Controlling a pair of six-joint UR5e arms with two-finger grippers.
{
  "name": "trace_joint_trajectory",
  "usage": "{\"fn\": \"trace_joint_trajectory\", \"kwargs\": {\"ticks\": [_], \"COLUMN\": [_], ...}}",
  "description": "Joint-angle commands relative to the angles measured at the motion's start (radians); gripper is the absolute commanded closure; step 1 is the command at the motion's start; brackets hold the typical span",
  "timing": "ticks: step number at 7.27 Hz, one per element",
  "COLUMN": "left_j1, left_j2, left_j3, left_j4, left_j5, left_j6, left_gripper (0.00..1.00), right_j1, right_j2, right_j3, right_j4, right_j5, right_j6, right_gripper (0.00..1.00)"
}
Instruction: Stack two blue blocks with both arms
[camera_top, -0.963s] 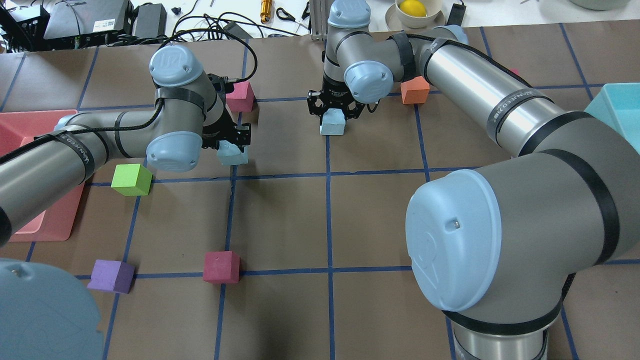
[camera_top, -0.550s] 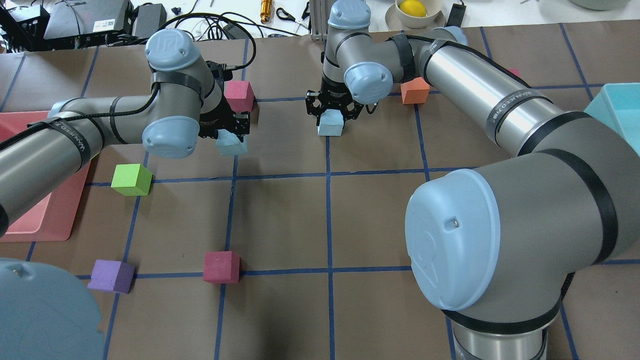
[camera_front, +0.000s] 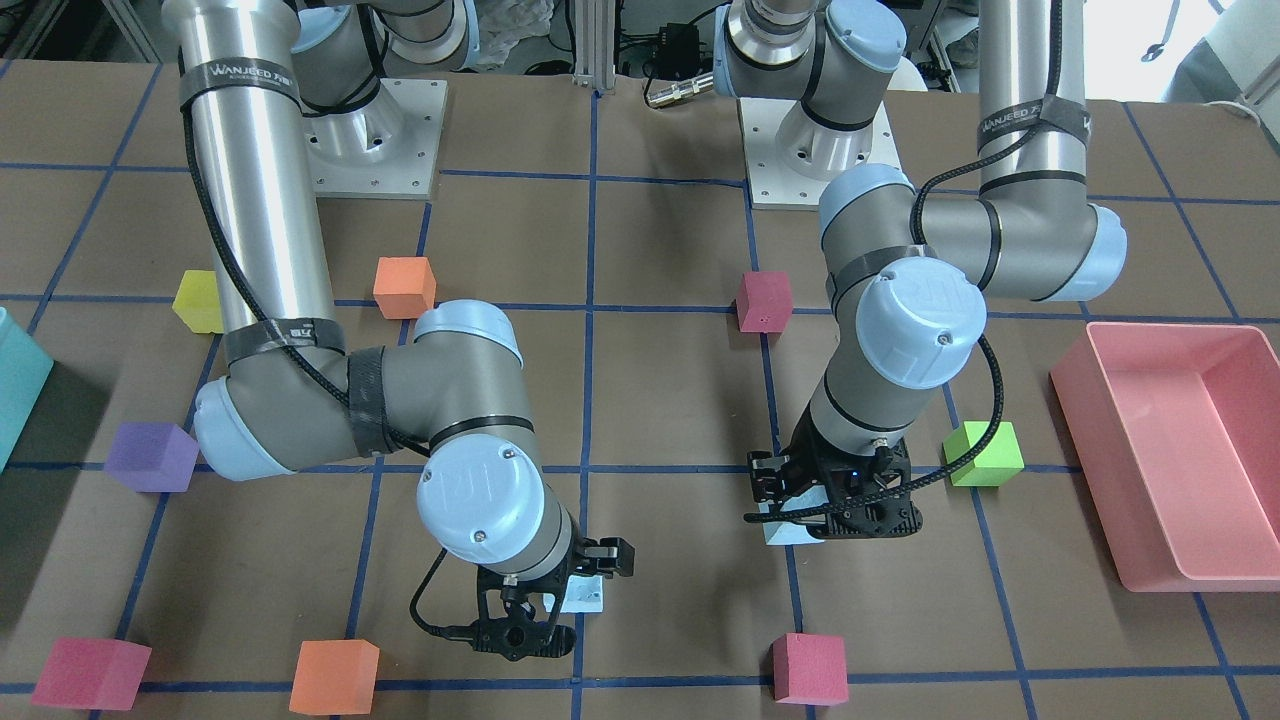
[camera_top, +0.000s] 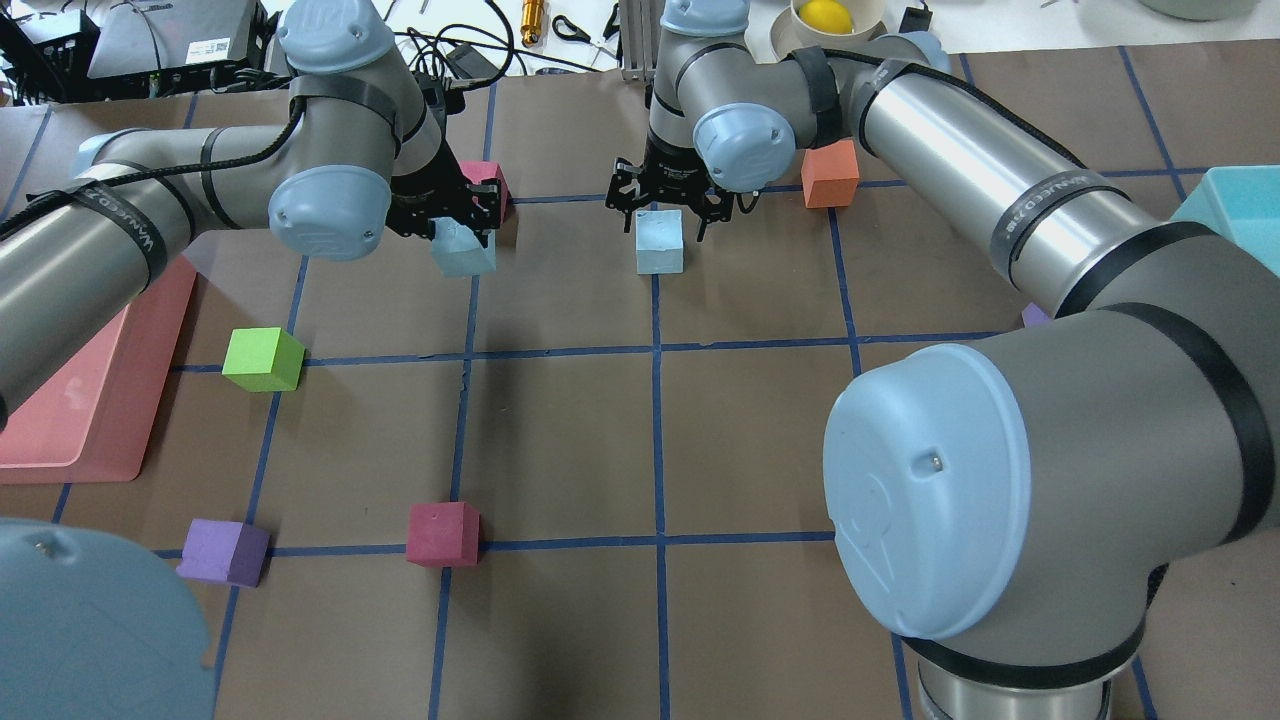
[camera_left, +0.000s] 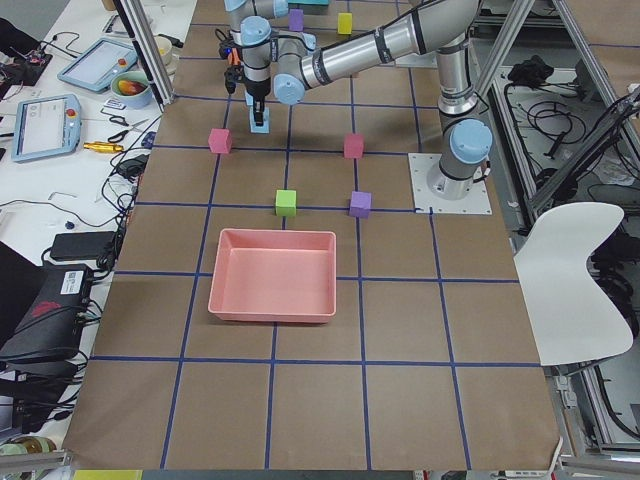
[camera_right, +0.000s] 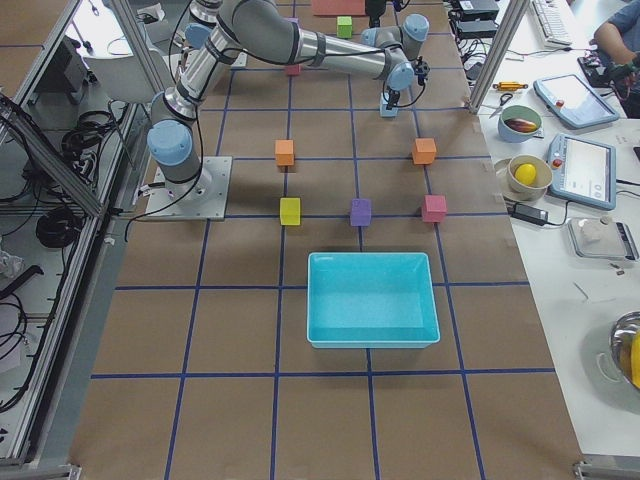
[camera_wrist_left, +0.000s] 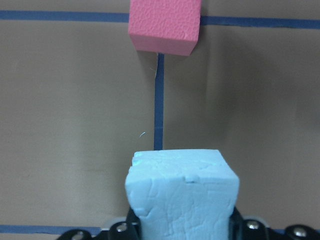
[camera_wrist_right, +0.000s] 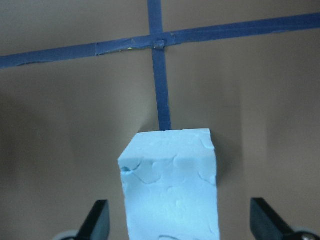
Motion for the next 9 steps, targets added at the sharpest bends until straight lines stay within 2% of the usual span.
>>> {"fn": "trace_joint_trajectory", "kwargs": {"ticks": [1,2,4,5,6,7,9], "left_j1": [-0.044,-0.073,-0.138,-0.162,-0.194,-0.23,-0.268], "left_j2": [-0.016,-0.036,-0.116,-0.159,-0.206,-0.246,-0.308], "left_j3": [0.07,0.116,0.217,0.282,0.346,0.417,0.443], "left_j4": [-0.042,-0.054,-0.074,-0.076,-0.076,-0.114,-0.126], "left_j5": [-0.012,-0.045,-0.049,-0.05,-0.05,-0.044,-0.024], "left_j6": [-0.066,-0.138,-0.215,-0.269,-0.313,-0.327,-0.329], "left_gripper": [1.0,1.0,1.0,1.0,1.0,1.0,1.0], "right_j1": [-0.036,-0.097,-0.221,-0.238,-0.238,-0.238,-0.28], "right_j2": [-0.092,-0.137,-0.247,-0.314,-0.391,-0.463,-0.53], "right_j3": [0.002,0.003,0.026,0.069,0.116,0.167,0.236], "right_j4": [0.117,0.194,0.376,0.416,0.42,0.434,0.428], "right_j5": [-0.01,0.0,-0.02,-0.081,-0.127,-0.125,-0.157], "right_j6": [-0.016,-0.048,-0.267,-0.32,-0.323,-0.322,-0.31], "right_gripper": [0.0,0.0,0.0,0.0,0.0,0.0,0.0]}}
